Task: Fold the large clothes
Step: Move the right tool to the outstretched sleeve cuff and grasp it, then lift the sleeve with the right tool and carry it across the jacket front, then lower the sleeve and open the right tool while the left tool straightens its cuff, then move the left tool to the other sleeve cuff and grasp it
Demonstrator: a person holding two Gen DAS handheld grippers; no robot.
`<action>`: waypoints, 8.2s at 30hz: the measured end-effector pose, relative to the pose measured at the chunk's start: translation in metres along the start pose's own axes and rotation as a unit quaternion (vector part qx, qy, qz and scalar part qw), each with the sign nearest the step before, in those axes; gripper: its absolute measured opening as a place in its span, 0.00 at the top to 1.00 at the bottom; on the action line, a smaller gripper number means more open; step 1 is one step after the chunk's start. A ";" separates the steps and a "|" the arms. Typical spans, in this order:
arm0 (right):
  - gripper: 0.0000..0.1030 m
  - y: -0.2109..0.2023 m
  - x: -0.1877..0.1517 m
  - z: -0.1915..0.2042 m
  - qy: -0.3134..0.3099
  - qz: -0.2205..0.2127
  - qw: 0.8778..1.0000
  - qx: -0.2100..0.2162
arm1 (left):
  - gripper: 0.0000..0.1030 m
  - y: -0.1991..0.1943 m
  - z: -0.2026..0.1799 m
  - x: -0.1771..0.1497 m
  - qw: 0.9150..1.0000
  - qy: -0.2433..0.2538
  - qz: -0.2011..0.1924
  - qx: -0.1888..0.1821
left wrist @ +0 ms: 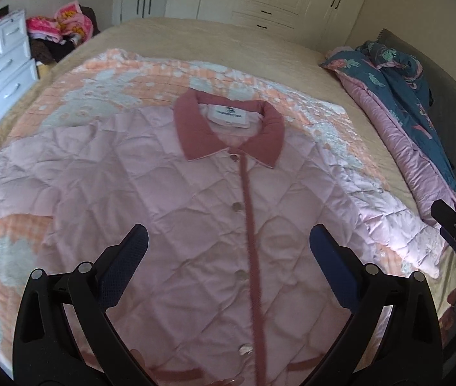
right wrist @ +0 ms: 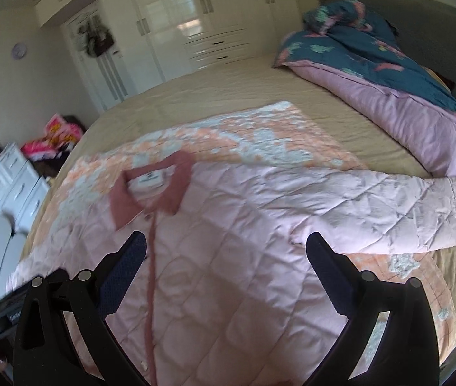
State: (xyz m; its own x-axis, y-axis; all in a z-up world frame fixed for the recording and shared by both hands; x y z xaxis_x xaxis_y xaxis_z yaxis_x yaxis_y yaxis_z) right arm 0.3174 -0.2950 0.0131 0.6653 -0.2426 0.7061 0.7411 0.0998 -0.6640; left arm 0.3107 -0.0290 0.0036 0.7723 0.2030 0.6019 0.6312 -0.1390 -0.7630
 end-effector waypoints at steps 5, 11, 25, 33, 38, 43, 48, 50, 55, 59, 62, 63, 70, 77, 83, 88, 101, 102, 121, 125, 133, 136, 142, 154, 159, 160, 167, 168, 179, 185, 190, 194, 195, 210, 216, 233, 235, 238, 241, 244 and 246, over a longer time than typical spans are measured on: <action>0.04 0.017 0.010 -0.041 0.037 -0.011 0.999 -0.038 | 0.09 0.025 -0.017 0.008 1.000 0.010 0.008 0.003; 0.04 0.040 0.003 -0.103 0.099 0.005 0.993 -0.064 | 0.09 0.055 -0.035 0.008 1.000 0.019 0.023 0.000; 0.04 0.061 -0.020 -0.239 0.242 0.008 0.956 -0.164 | 0.09 0.116 -0.076 0.003 0.998 0.029 0.058 -0.014; 0.04 0.070 -0.045 -0.319 0.368 0.016 0.911 -0.187 | 0.09 0.139 -0.092 -0.002 0.996 0.035 0.077 -0.013; 0.04 0.083 -0.059 -0.357 0.433 0.021 0.883 -0.181 | 0.09 0.145 -0.094 0.000 0.996 0.033 0.080 -0.013; 0.04 0.098 -0.058 -0.377 0.438 0.011 0.879 -0.189 | 0.09 0.146 -0.090 0.005 0.996 0.041 0.081 0.000; 0.23 0.095 -0.055 -0.389 0.442 -0.018 0.875 -0.197 | 0.09 0.142 -0.081 0.014 0.996 0.036 0.081 -0.005; 0.38 0.089 -0.058 -0.392 0.448 -0.029 0.871 -0.198 | 0.09 0.139 -0.078 0.018 0.996 0.034 0.078 -0.008; 0.73 0.063 -0.047 -0.381 0.433 -0.089 0.882 -0.166 | 0.09 0.125 -0.074 0.025 0.997 0.030 0.065 -0.020; 0.81 0.036 -0.021 -0.350 0.369 -0.149 0.906 -0.145 | 0.09 0.111 -0.072 0.030 0.998 0.034 0.056 -0.023; 0.82 0.026 -0.012 -0.327 0.341 -0.170 0.917 -0.123 | 0.09 0.097 -0.068 0.035 0.998 0.042 0.045 -0.024; 0.83 0.024 -0.007 -0.319 0.331 -0.175 0.920 -0.114 | 0.09 0.091 -0.065 0.036 0.998 0.043 0.041 -0.024; 0.84 0.000 0.027 -0.241 0.206 -0.209 0.952 -0.085 | 0.09 0.060 -0.042 0.047 0.998 0.045 0.026 -0.024; 0.84 -0.004 0.053 -0.157 0.109 -0.199 0.973 -0.046 | 0.09 0.036 -0.017 0.060 0.999 0.037 0.013 -0.022; 0.85 -0.012 0.071 -0.097 0.049 -0.197 0.979 -0.021 | 0.09 0.021 -0.001 0.065 0.999 0.026 0.006 -0.037; 0.85 -0.018 0.077 -0.047 0.014 -0.198 0.980 -0.002 | 0.09 0.008 0.017 0.071 0.999 0.007 -0.006 -0.046; 0.85 -0.012 0.065 0.069 -0.075 -0.183 0.979 0.053 | 0.09 -0.008 0.088 0.077 0.996 -0.052 -0.026 -0.062; 0.85 -0.011 0.063 0.077 -0.081 -0.180 0.979 0.057 | 0.09 -0.008 0.093 0.077 0.996 -0.056 -0.027 -0.064; 0.85 0.085 -0.042 0.194 -0.180 -0.059 0.976 0.102 | 0.09 0.004 0.160 0.042 0.984 -0.125 -0.023 -0.122; 0.84 0.103 -0.069 0.203 -0.208 -0.028 0.973 0.096 | 0.09 0.013 0.169 0.033 0.979 -0.143 -0.013 -0.146; 0.75 0.126 -0.123 0.240 -0.306 0.023 0.948 0.083 | 0.09 0.030 0.186 0.023 0.963 -0.189 0.000 -0.194; 0.67 0.133 -0.141 0.246 -0.323 0.040 0.942 0.083 | 0.09 0.037 0.190 0.019 0.951 -0.214 0.011 -0.222; 0.30 0.127 -0.162 0.252 -0.338 0.066 0.933 0.108 | 0.09 0.060 0.190 0.010 0.934 -0.246 0.035 -0.256; 0.30 0.090 -0.091 0.125 -0.225 0.042 0.972 0.049 | 0.82 0.103 0.154 -0.002 0.949 -0.203 0.064 -0.234; 0.31 0.103 -0.057 0.058 -0.129 0.048 0.990 0.012 | 0.89 0.080 0.152 0.010 0.964 -0.159 0.017 -0.211; 0.31 0.107 -0.055 0.051 -0.120 0.052 0.991 0.007 | 0.90 0.071 0.152 0.015 0.970 -0.140 0.004 -0.200; 0.31 0.150 -0.071 0.023 -0.111 0.109 0.988 -0.021 | 0.89 0.094 0.178 0.000 0.979 -0.145 0.042 -0.135; 0.31 0.153 -0.075 0.022 -0.112 0.110 0.987 -0.024 | 0.89 0.099 0.180 -0.004 0.979 -0.148 0.049 -0.129; 0.19 0.116 -0.077 0.053 -0.108 0.084 0.991 0.010 | 0.50 0.068 0.178 -0.002 0.991 -0.094 0.030 -0.087; 0.09 0.092 -0.080 0.087 -0.115 0.067 0.990 0.043 | 0.25 0.035 0.194 -0.001 0.995 -0.088 0.001 -0.041; 0.05 0.077 -0.081 0.119 -0.126 0.059 0.988 0.067 | 0.09 0.018 0.217 0.000 0.994 -0.109 -0.012 0.003; 0.05 0.068 -0.085 0.151 -0.151 0.057 0.983 0.088 | 0.09 0.009 0.241 -0.002 0.989 -0.141 -0.017 0.029; 0.05 0.066 -0.087 0.163 -0.162 0.056 0.981 0.093 | 0.09 0.008 0.246 -0.003 0.988 -0.150 -0.017 0.032; 0.05 0.052 -0.107 0.292 -0.229 0.059 0.957 0.168 | 0.09 -0.028 0.349 -0.013 0.953 -0.260 -0.053 0.143; 0.05 0.051 -0.124 0.341 -0.252 0.071 0.944 0.199 | 0.09 -0.041 0.384 -0.019 0.938 -0.298 -0.063 0.163; 0.04 0.065 -0.167 0.431 -0.306 0.104 0.914 0.244 | 0.09 -0.045 0.488 -0.048 0.887 -0.412 -0.062 0.198; 0.04 0.066 -0.168 0.429 -0.303 0.106 0.915 0.246 | 0.09 -0.039 0.499 -0.050 0.881 -0.427 -0.060 0.195; 0.04 0.070 -0.171 0.421 -0.299 0.112 0.916 0.242 | 0.09 -0.033 0.516 -0.053 0.870 -0.452 -0.072 0.184; 0.04 0.076 -0.170 0.407 -0.293 0.115 0.920 0.232 | 0.09 -0.034 0.533 -0.054 0.860 -0.458 -0.090 0.204; 0.04 0.078 -0.164 0.389 -0.278 0.114 0.927 0.225 | 0.09 -0.037 0.542 -0.055 0.854 -0.466 -0.113 0.201; 0.04 0.078 -0.160 0.376 -0.266 0.114 0.932 0.218 | 0.10 -0.041 0.546 -0.054 0.853 -0.462 -0.123 0.208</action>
State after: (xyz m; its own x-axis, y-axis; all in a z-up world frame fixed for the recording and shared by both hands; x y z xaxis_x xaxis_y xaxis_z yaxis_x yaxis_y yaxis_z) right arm 0.3030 0.1143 -0.0591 0.6745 0.3348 0.6580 0.4638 0.5013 -0.7305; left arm 0.2041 0.4948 -0.1265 0.1120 0.8805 0.4606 0.5378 0.3361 -0.7732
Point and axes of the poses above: each gripper's, at about its wrist camera, not at the fingertips, and y roughly the way its jaws point, z to its left, x to its top, the point moved 4 cm from there along y, roughly the way its jaws point, and after that the axes turned 2 degrees about -x, right-handed, at the moved point
